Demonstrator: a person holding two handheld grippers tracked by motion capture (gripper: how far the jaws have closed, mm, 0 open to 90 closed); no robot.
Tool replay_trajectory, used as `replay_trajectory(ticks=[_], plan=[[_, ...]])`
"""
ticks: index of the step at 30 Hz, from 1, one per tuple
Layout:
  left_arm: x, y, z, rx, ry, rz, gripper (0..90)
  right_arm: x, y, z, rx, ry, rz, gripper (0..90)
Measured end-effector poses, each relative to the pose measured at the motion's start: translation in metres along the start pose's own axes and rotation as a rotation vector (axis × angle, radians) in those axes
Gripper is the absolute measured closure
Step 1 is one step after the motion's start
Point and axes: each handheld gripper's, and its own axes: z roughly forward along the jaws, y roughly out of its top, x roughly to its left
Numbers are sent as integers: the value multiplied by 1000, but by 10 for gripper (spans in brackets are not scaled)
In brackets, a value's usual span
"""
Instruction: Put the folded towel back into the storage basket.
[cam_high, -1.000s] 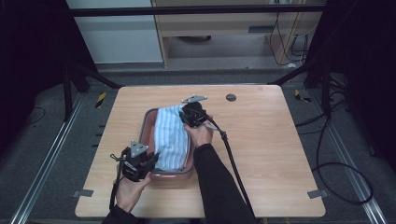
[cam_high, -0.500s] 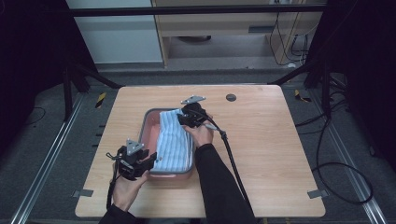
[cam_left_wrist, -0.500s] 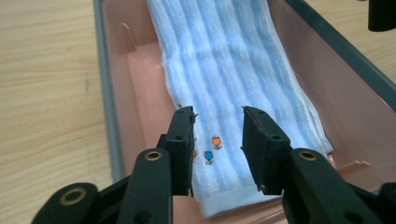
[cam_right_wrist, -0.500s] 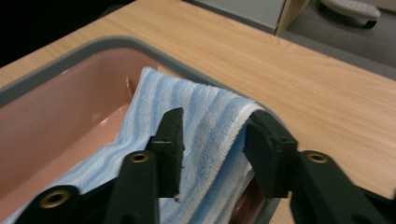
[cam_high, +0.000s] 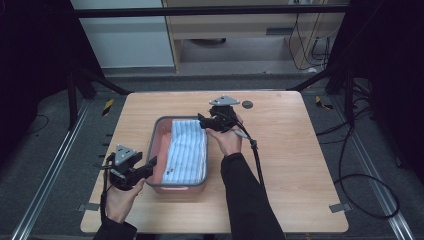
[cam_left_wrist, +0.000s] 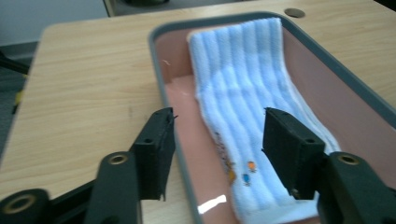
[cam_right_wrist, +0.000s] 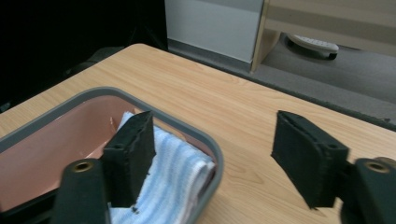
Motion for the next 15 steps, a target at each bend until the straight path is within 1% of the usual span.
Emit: replay_trajectory(ticks=[1, 2, 3, 4, 5, 7, 8, 9, 10, 12, 13, 15], plan=[[4, 0, -1, -3, 0, -3, 402, -4, 0, -6, -8, -1, 3, 253], [10, -1, -2, -8, 4, -9, 354, -11, -2, -16, -19, -8, 15, 225], [13, -1, -2, -13, 7, -12, 327, -13, -3, -20, -24, -11, 23, 217], [22, -2, -3, -23, 12, -12, 299, -17, -5, -25, -27, -16, 30, 204], [22, -2, -3, -23, 12, -12, 277, -17, -5, -25, -27, -16, 30, 204], [31, -4, -3, -31, 22, -23, 267, -27, -10, -36, -29, -14, 59, 186], [35, -5, -3, -32, 29, -33, 248, -35, -17, -46, -23, -25, 70, 177], [41, -7, -2, -28, 36, -45, 240, -38, -20, -49, -19, -32, 70, 172], [45, -9, -1, -26, 43, -43, 227, -43, -25, -54, -13, -38, 76, 167], [51, -12, 1, -19, 70, -31, 209, -52, -35, -64, -4, -51, 89, 161], [51, -12, 1, -19, 70, -31, 205, -52, -35, -64, -4, -51, 89, 161], [59, -16, 5, 1, 93, -29, 205, -63, -48, -76, 1, -62, 105, 159]])
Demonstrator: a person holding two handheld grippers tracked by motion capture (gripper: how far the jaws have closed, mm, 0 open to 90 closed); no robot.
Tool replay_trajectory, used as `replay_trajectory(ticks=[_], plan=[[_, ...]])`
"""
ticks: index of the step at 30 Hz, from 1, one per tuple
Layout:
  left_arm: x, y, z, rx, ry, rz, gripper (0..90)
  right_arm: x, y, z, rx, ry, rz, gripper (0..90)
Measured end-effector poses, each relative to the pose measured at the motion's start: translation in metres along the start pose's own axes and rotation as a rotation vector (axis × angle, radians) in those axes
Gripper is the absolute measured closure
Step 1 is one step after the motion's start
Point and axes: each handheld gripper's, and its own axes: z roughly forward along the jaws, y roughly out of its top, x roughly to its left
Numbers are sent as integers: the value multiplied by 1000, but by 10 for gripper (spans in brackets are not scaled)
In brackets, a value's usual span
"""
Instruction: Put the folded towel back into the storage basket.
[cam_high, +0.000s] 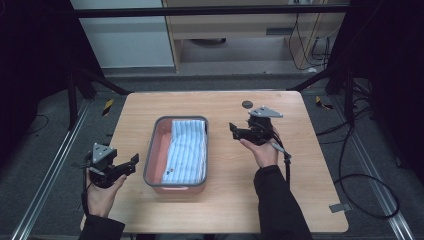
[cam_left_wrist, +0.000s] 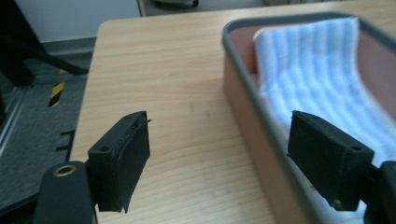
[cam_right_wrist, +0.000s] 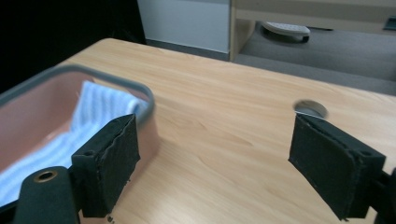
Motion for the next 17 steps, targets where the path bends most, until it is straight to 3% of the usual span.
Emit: replay_trajectory(ticks=[4, 7, 12, 17], plan=[[13, -9, 9, 41, 36, 3, 200, -22, -21, -16, 17, -25, 25, 159], [27, -19, 17, 90, 52, -18, 201, -41, -42, -29, 36, -42, 54, 160], [37, -25, 21, 106, 69, -26, 216, -56, -63, -42, 49, -70, 38, 199], [43, -30, 23, 117, 90, -7, 228, -71, -81, -52, 75, -103, 50, 213]])
